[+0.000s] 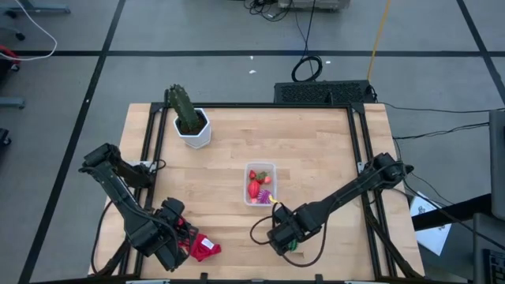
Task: Pick and placing Produce into tupperware
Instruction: Put the green watermelon into the transparent bin
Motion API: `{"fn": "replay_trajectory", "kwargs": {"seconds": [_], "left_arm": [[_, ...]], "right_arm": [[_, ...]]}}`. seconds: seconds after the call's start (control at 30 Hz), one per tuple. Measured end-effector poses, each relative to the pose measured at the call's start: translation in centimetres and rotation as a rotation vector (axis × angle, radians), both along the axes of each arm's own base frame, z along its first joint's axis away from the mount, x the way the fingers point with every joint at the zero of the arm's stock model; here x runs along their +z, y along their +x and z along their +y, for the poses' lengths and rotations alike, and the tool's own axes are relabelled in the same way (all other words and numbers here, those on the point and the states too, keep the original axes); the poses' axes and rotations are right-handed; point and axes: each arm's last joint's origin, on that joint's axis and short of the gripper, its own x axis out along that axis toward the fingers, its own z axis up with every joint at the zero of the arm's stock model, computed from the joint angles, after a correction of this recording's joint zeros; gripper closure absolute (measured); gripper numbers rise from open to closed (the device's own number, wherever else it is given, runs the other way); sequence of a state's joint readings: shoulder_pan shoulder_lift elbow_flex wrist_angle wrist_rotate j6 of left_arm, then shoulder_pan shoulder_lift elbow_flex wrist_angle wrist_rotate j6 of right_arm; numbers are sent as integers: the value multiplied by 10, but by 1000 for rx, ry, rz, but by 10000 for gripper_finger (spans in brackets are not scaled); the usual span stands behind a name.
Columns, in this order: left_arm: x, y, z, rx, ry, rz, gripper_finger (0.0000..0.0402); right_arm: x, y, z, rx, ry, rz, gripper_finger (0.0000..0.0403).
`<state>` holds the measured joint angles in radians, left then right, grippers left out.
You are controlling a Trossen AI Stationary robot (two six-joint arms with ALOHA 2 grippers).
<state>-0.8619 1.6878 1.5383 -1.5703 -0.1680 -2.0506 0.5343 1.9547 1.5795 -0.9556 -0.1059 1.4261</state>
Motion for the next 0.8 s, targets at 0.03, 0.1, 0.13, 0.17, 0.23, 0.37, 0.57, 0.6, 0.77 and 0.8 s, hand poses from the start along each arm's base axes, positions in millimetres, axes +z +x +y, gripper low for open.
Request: {"fn": "replay_trajectory", "kwargs": {"seconds": [0.03,0.1,0.13,0.17,0.23,0.37,0.57,0.6,0.77,0.8], "left_arm": [[0,0,0,0,0,0,149],[0,0,0,-6,0,2,149],[0,0,0,-6,0,2,149],[0,0,0,-6,0,1,149],[0,0,0,-6,1,2,149],[0,0,0,-14,1,4,149],[0,0,0,-14,1,4,149],[0,0,0,-14,1,3,149],[0,0,0,-27,6,0,149],[0,0,0,-27,6,0,149]], "right_arm": [[-2,0,0,0,-2,5,3],[-7,1,2,1,-8,20,3],[-9,1,2,1,-9,24,3],[-9,1,2,1,-9,25,3],[-9,2,2,2,-9,24,3],[-11,2,2,4,-13,26,3],[-15,0,1,1,-17,30,3],[-17,0,1,0,-19,34,3],[-23,-1,1,-4,-11,23,3],[-23,0,1,-4,-8,17,3]]}}
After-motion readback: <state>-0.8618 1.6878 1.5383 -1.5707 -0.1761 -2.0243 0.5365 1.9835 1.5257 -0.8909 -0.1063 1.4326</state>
